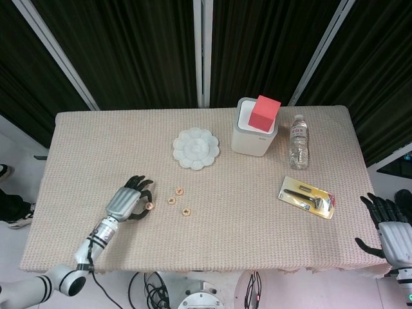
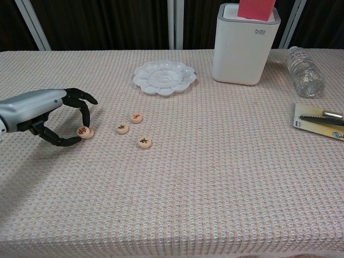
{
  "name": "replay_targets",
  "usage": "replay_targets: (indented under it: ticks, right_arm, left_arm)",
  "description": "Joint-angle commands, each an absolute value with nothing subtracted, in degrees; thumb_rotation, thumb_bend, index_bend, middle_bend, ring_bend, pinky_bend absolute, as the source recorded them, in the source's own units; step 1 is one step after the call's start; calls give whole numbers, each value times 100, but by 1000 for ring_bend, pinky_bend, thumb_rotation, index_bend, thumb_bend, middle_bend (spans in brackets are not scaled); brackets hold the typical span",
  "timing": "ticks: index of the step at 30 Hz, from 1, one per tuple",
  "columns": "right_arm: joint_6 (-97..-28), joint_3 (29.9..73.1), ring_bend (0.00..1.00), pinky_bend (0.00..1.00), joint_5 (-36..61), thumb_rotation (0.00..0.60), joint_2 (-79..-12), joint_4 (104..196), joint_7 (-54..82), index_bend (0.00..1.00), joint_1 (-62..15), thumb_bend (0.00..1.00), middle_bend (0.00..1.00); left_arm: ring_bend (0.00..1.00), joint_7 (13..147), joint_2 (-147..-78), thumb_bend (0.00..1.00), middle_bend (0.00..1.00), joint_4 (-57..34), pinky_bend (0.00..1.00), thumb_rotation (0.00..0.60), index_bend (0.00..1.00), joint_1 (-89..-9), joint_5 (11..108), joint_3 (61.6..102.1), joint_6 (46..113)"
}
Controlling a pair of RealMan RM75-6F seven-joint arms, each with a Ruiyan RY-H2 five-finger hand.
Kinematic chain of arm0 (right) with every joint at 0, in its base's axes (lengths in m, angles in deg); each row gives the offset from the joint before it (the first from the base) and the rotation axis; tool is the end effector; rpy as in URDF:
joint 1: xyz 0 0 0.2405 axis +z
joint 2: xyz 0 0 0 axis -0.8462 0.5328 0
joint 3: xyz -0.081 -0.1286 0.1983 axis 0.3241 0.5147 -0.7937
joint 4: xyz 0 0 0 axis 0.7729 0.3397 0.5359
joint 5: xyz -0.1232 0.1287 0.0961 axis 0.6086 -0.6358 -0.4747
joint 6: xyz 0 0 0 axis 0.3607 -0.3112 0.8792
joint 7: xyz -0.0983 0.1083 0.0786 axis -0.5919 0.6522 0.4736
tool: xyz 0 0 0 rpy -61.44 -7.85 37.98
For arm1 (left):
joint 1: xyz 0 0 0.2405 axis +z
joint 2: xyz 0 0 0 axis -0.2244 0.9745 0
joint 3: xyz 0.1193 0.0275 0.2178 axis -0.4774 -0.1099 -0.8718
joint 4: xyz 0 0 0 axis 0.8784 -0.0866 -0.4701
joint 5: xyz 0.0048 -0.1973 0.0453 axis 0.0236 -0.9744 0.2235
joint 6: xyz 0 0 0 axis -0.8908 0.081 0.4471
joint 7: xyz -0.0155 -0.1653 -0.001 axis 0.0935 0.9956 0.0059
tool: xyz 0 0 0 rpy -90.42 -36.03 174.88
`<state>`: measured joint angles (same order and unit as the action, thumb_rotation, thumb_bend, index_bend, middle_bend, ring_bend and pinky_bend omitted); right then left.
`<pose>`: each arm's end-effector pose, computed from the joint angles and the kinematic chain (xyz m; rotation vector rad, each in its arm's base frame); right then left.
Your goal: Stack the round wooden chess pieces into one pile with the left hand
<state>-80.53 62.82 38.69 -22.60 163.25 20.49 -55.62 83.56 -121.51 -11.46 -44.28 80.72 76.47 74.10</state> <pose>-0.3362 -0.1731 0.1740 1.4452 -1.0024 0.7971 -0.2126 0.3101 -0.0343 -1.8579 -1.1054 -0.9978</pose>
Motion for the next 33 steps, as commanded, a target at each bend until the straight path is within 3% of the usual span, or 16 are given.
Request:
replay_targets:
  ticks: [1,10,27,33]
  right_arm:
    - [-8053,6279,0,0,3861,600,-2256,16316,2055,0,-5564,142,0]
    - [-7958,6286,0,0,3796,600,-2211,16380,2011,0,-5549,146,0]
    - [-7906,6281,0,0,3756,600,-2236,16357,1995,0,-5542,146,0]
    - [-7899,6292,0,0,3783,600,-2255,16365,1989,0,-5535,146,0]
  left_arm:
    - [0,8377,-12166,313,127,-1180,0,600,474,-4427,8057,7657,7419]
    - [0,8409,-12186,313,127,-1193,0,600,369,-4444,8067,7627,7386]
    - [0,8299,-12107,311,127,-719,0,600,368,-4475,8266,7659,7640]
    - [0,8008,-12291,309,127,-572,0,600,368,-4651,8103,7818,7457]
